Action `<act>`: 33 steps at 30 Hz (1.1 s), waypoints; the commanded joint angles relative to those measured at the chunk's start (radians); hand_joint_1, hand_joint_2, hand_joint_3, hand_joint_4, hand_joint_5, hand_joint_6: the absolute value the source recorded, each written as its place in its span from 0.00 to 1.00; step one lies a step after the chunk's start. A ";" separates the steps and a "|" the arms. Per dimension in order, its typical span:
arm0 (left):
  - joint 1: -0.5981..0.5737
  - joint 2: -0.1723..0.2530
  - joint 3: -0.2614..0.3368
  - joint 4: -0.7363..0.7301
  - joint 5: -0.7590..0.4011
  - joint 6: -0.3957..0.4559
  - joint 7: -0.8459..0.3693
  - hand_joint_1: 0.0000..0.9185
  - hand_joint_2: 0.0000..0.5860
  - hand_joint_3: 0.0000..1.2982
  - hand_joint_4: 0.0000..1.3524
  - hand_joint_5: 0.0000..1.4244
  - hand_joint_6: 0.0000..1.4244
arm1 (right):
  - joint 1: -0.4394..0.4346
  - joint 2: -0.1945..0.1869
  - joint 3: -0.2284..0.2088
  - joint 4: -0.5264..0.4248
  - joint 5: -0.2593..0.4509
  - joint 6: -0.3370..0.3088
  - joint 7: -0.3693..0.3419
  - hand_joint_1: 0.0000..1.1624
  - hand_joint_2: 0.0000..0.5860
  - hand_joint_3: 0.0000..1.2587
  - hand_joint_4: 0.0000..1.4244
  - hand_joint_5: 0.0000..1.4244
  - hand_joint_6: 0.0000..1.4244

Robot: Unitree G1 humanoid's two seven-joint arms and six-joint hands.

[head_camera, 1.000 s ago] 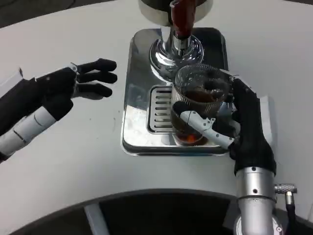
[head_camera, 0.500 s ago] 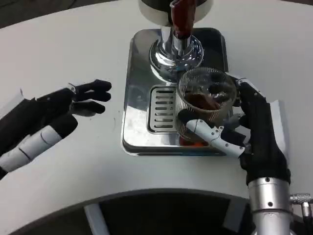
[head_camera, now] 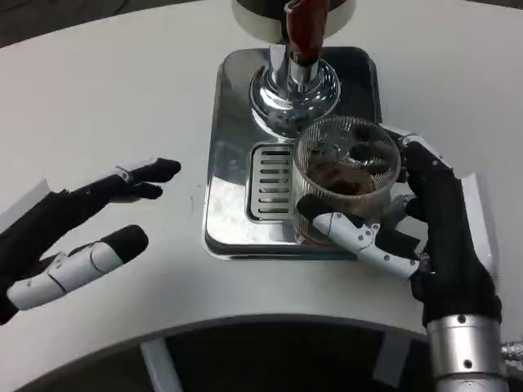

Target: Grasp the cup under the faucet to collect the drink, then remove the cup.

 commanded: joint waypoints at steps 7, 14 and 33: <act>0.065 0.040 0.010 -0.044 0.105 -0.044 0.041 0.00 0.22 0.08 0.00 0.02 0.06 | 0.078 0.009 0.041 -0.130 0.016 0.002 0.068 0.74 0.27 0.71 0.71 0.82 0.83; 0.095 0.049 0.016 -0.087 0.116 -0.037 0.049 0.00 0.22 0.07 0.00 0.00 0.04 | 0.109 0.003 0.046 -0.166 0.026 -0.001 0.114 0.74 0.27 0.72 0.72 0.83 0.84; 0.259 0.047 0.112 -0.308 0.201 -0.020 0.079 0.00 0.20 0.00 0.00 0.00 0.00 | 0.154 -0.068 0.054 -0.300 0.080 0.011 0.294 0.74 0.26 0.73 0.73 0.84 0.86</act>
